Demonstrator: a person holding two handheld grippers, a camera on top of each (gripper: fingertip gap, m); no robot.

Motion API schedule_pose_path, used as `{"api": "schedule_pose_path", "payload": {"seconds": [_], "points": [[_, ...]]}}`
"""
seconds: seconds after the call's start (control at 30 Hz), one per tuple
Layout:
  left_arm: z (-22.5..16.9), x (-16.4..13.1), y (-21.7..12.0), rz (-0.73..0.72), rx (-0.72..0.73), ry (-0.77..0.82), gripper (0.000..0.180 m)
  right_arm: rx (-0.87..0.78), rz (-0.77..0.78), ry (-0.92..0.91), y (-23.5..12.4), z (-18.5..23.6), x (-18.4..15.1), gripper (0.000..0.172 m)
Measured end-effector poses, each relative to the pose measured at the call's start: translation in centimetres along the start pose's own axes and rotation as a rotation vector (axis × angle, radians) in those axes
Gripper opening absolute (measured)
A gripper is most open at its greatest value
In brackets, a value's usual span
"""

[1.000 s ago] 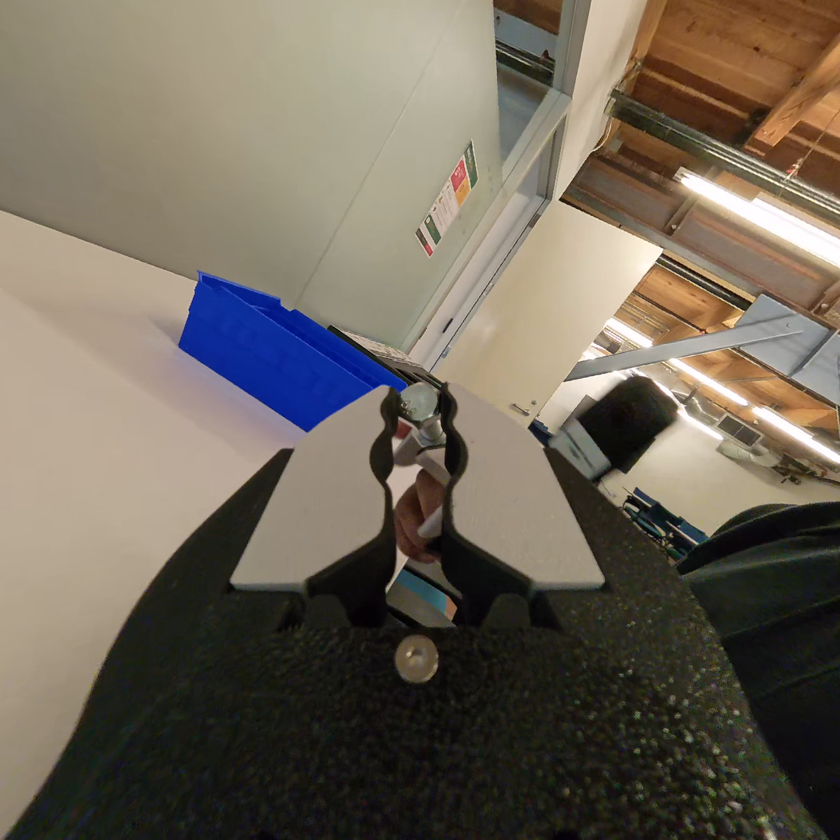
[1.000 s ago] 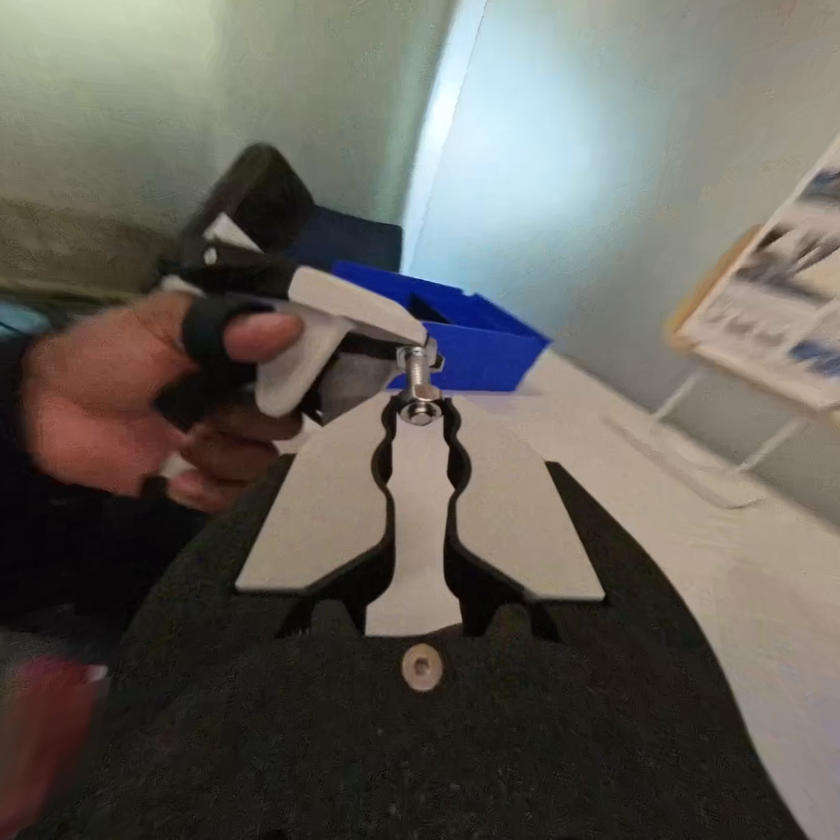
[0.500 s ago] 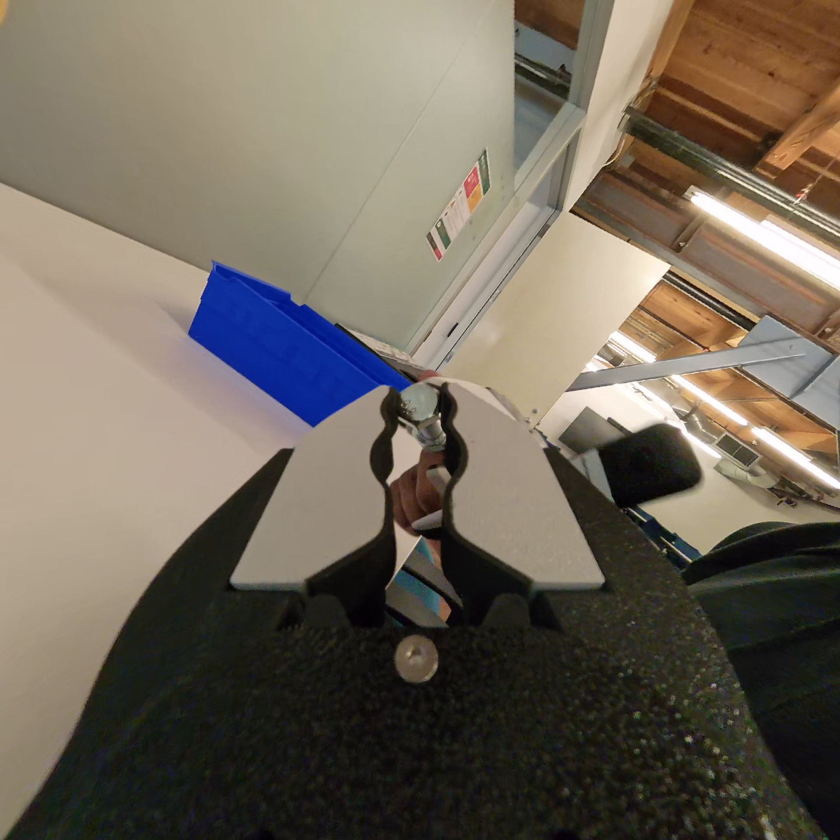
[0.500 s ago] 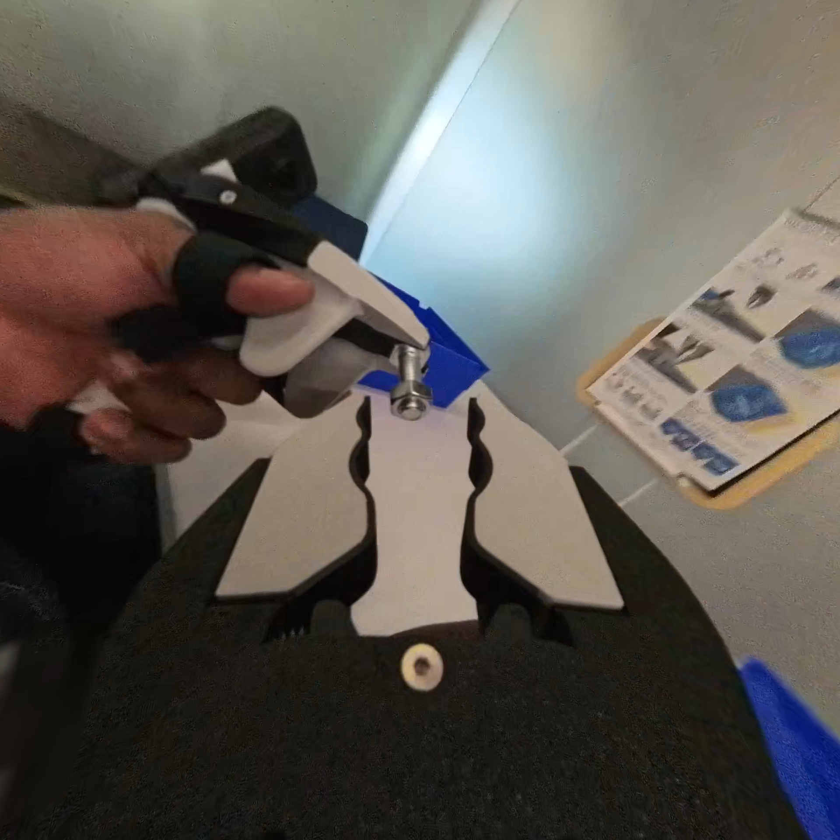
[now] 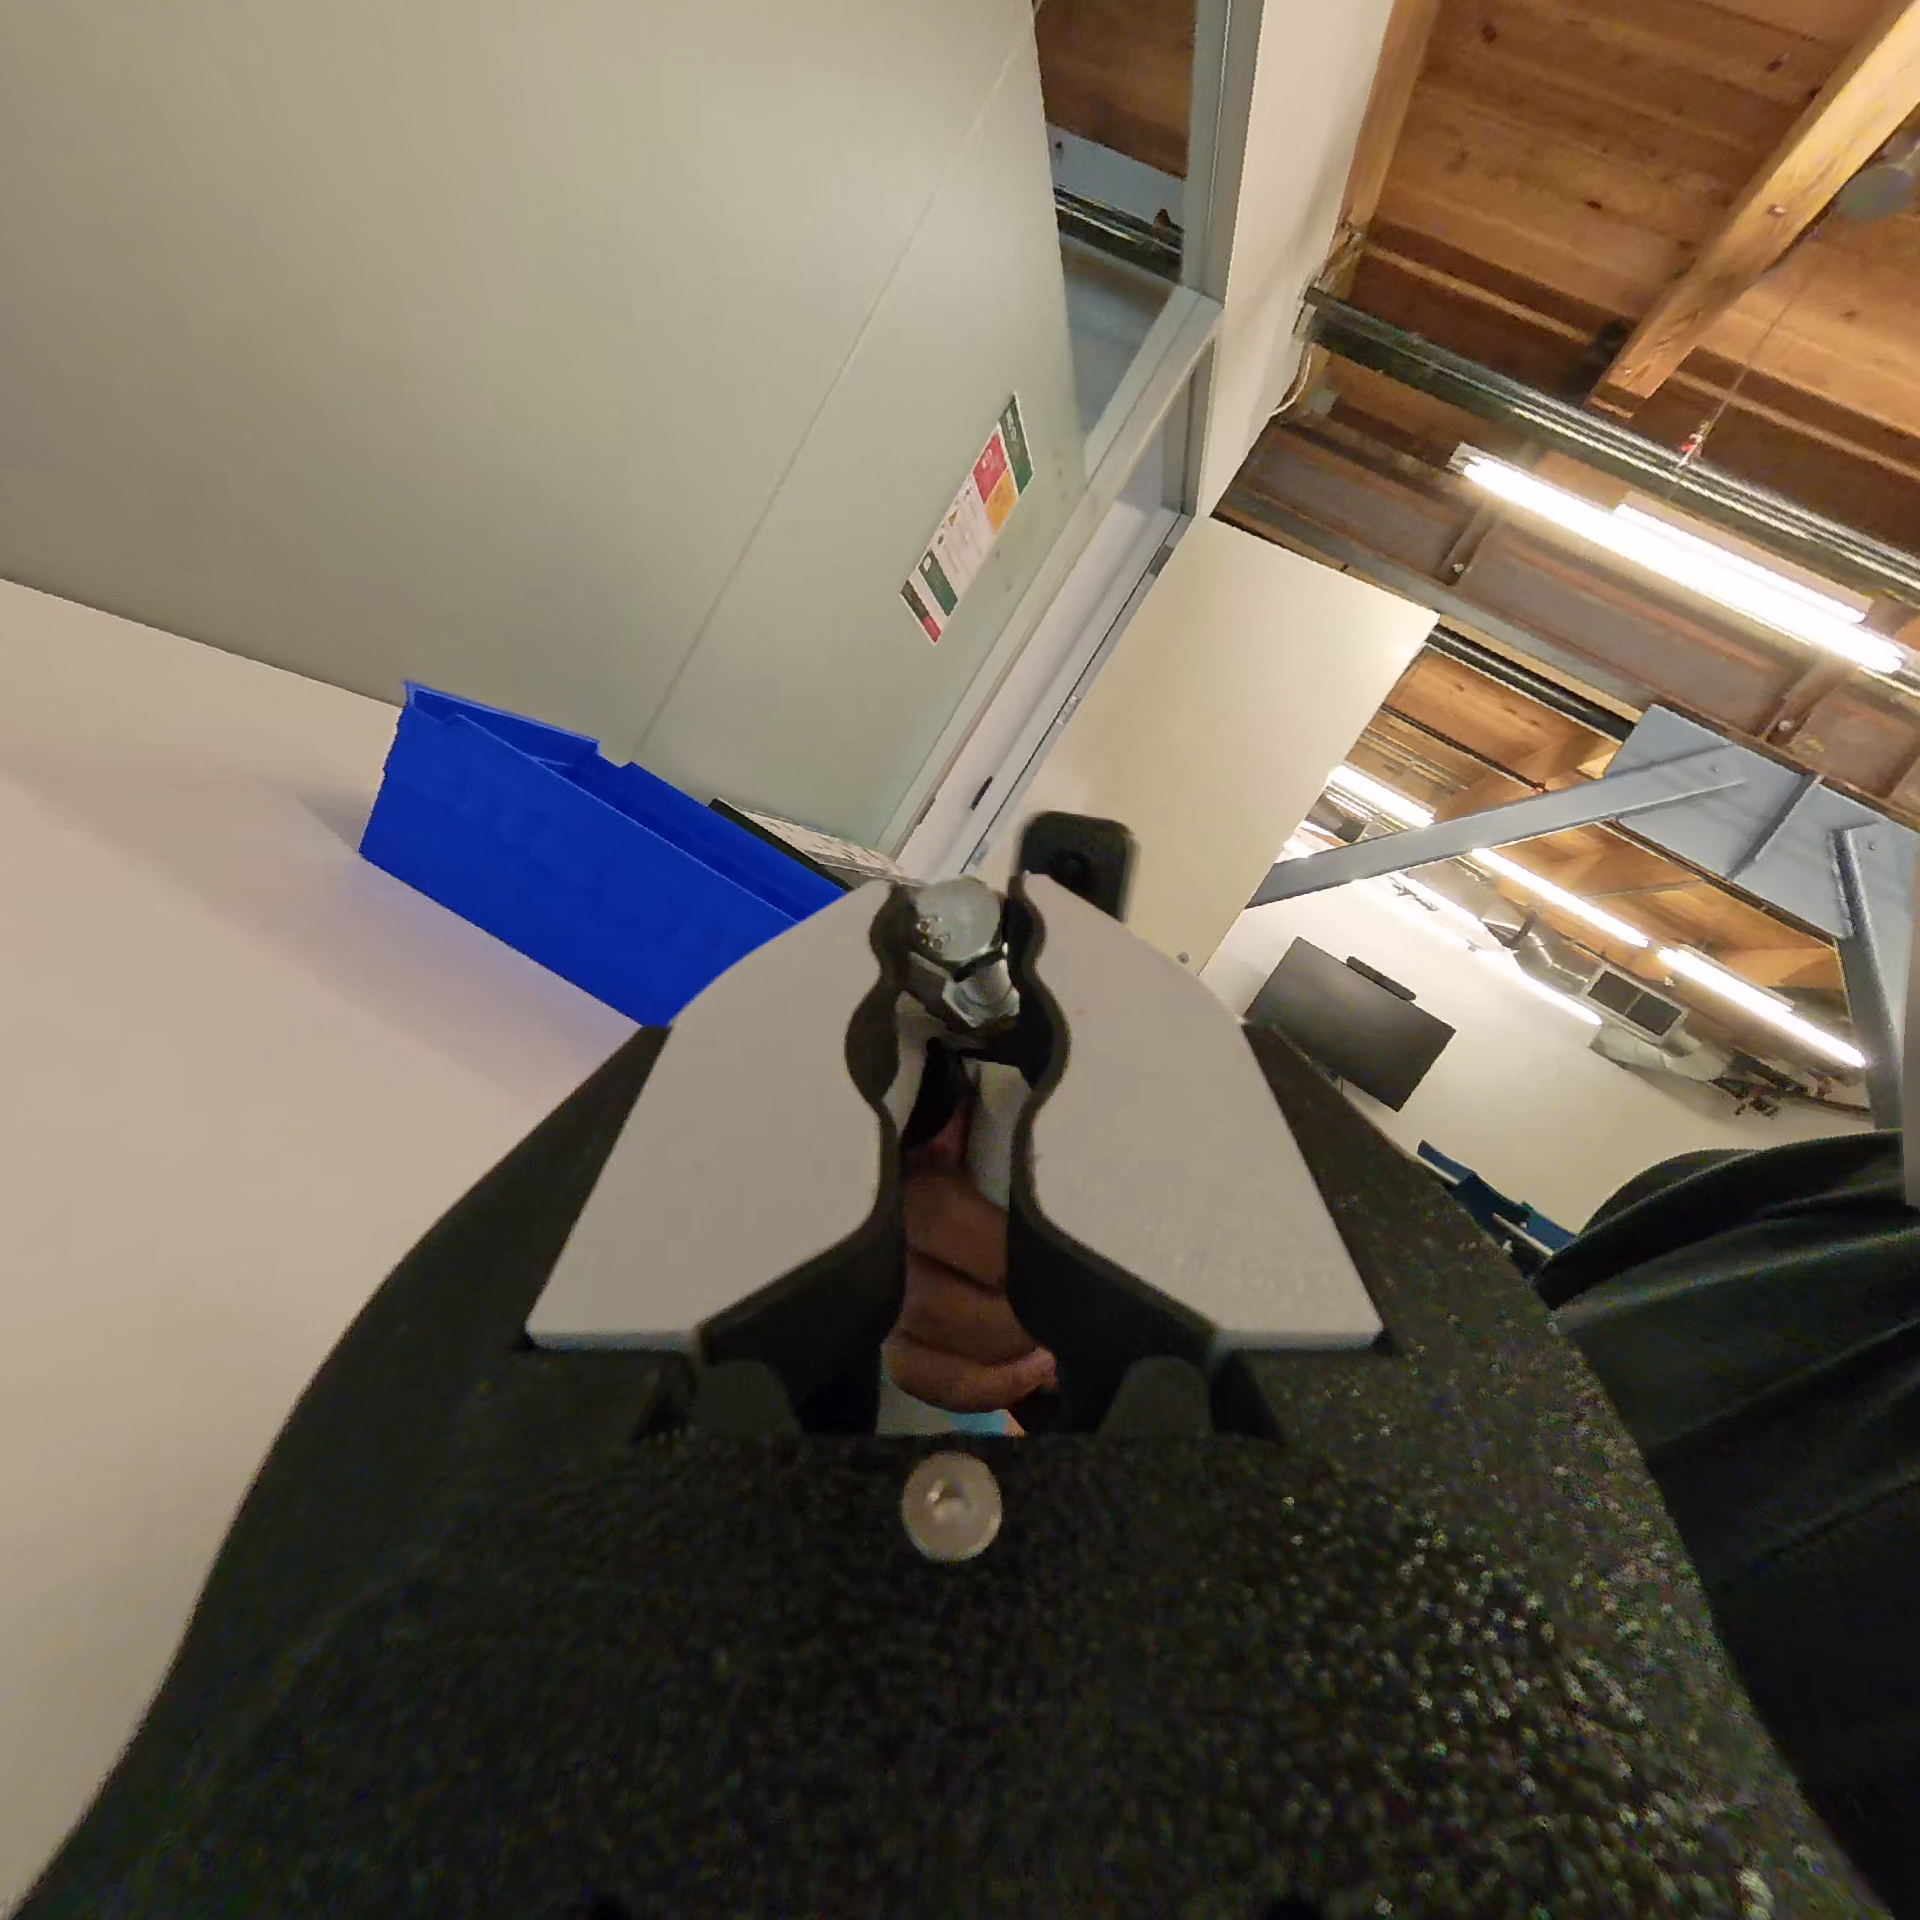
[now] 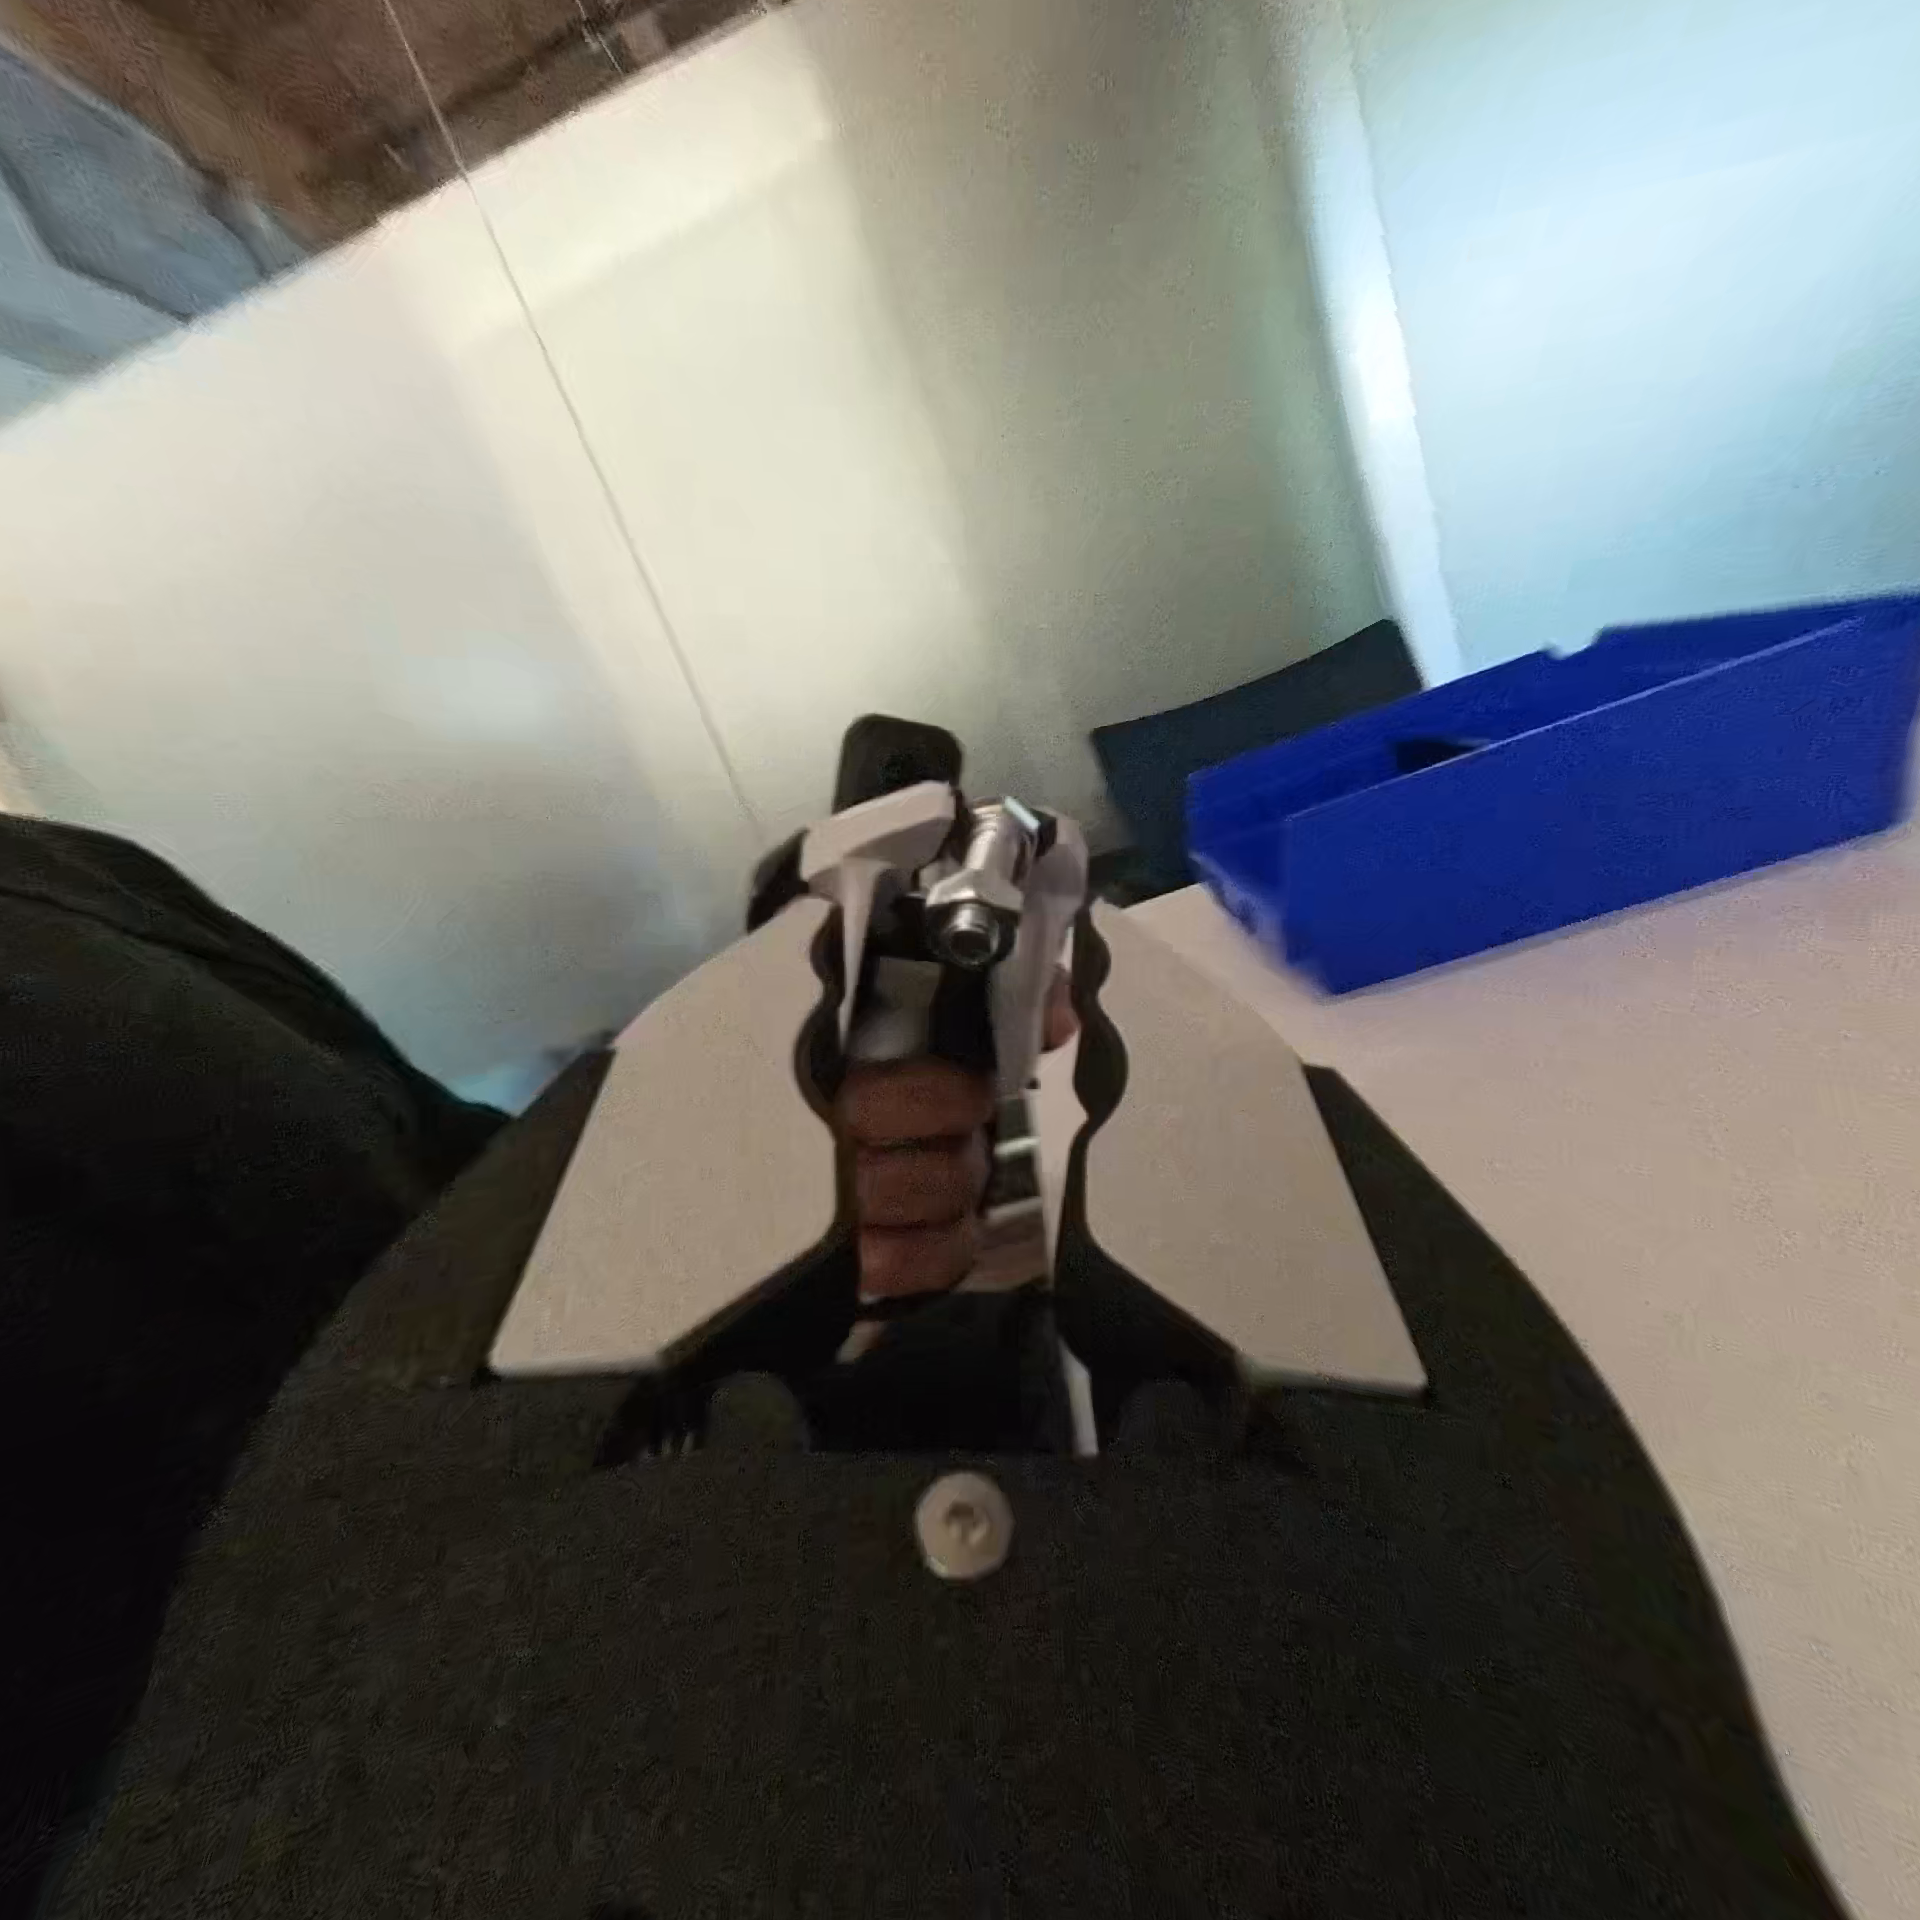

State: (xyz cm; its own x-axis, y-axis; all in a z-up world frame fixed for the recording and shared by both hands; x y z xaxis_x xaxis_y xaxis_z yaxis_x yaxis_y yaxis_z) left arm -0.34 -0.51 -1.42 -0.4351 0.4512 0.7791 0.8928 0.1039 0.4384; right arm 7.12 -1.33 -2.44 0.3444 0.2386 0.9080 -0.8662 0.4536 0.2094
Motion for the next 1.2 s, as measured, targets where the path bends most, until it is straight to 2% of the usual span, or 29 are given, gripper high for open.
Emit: {"api": "schedule_pose_path", "payload": {"seconds": [0.1,0.17,0.23,0.3,0.33,0.4,0.53,0.57,0.6,0.67,0.77,0.9,1.0,1.1,1.13,1.2], "points": [[0.3,0.1,-0.3,-0.006,0.015,-0.022,0.017,-0.235,-0.017,-0.492,-0.1,0.0,-0.3,0.047],[0.5,-0.1,-0.3,0.013,0.037,-0.026,0.017,-0.33,-0.011,-0.785,-0.1,0.6,-0.5,0.048],[0.8,-0.3,-0.1,0.028,0.048,-0.043,0.017,-0.376,0.009,-0.987,0.2,1.1,-0.9,0.046],[0.9,-0.6,0.0,0.045,0.049,-0.057,0.017,-0.433,0.054,-1.078,0.5,1.0,-1.3,0.034],[0.8,-0.7,0.1,0.053,0.045,-0.059,0.017,-0.453,0.066,-1.069,0.6,0.8,-1.3,0.02],[0.9,-0.7,0.2,0.055,0.039,-0.047,0.017,-0.41,0.08,-0.874,0.7,0.8,-1.0,0.018],[0.1,-0.4,0.1,0.038,-0.021,0.01,0.017,-0.095,0.115,-0.009,0.8,0.5,-0.2,0.019],[-0.1,-0.3,0.1,0.035,-0.033,0.023,0.017,-0.005,0.114,0.162,0.7,0.4,0.0,0.019],[-0.2,-0.3,0.1,0.034,-0.036,0.03,0.017,0.061,0.097,0.256,0.6,0.2,0.1,0.018],[-0.3,-0.3,0.2,0.023,-0.025,0.034,0.017,0.063,0.045,0.204,0.4,-0.1,0.3,0.031],[-0.3,0.0,-0.1,-0.004,-0.028,0.015,0.017,-0.138,-0.016,-0.214,0.0,-0.1,0.4,0.044],[0.0,0.0,-0.3,0.007,0.006,-0.002,0.017,-0.345,-0.005,-0.834,-0.1,1.1,0.0,0.045],[0.3,-0.3,-0.1,0.039,0.027,-0.025,0.017,-0.415,0.04,-1.086,0.2,1.6,-0.5,0.039],[0.4,-0.8,0.2,0.066,0.035,-0.036,0.017,-0.445,0.094,-1.136,0.5,1.7,-0.9,0.018],[0.5,-0.8,0.2,0.066,0.039,-0.031,0.017,-0.438,0.107,-1.068,0.5,1.6,-0.8,0.018],[0.4,-0.6,0.1,0.056,0.022,-0.022,0.017,-0.367,0.116,-0.785,0.6,1.5,-0.3,0.018]]}}
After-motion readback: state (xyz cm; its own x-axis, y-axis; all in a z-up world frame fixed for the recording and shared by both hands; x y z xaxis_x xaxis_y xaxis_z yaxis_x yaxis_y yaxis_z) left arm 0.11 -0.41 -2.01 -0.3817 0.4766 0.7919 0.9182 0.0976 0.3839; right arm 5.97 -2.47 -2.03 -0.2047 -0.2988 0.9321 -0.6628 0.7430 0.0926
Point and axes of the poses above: each gripper's, where its closed fingertips meet, y out along the fingers, x out of its top, z = x × y across the jaws, the point moved 5 cm from there along -y, back along the fingers, and after that the axes turned 10 degrees about -x, right-handed, at the moved point
